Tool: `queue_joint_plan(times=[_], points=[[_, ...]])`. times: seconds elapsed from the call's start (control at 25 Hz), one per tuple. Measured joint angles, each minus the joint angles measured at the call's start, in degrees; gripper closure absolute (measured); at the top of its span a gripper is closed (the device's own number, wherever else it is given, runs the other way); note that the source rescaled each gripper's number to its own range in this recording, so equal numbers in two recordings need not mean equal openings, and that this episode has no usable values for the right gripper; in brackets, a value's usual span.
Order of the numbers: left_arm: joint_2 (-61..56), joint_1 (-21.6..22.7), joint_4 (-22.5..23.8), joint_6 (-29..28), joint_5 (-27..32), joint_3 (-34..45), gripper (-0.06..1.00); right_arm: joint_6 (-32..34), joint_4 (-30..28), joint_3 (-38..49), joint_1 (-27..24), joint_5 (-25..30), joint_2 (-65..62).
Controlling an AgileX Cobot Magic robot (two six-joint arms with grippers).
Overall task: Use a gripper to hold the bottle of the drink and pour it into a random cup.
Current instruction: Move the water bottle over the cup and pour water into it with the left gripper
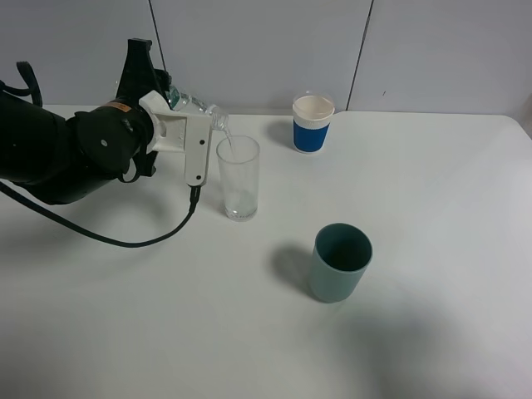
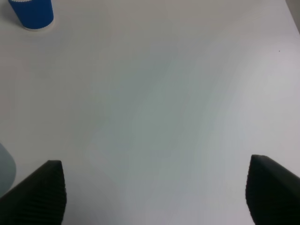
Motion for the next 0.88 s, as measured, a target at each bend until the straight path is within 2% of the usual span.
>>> queue_joint_plan(times=[0.88], points=[[0.0,0.0,0.0,2.4,-0.6,0.0,0.90,0.0,0.0,0.0,0.0,0.0,0.0]])
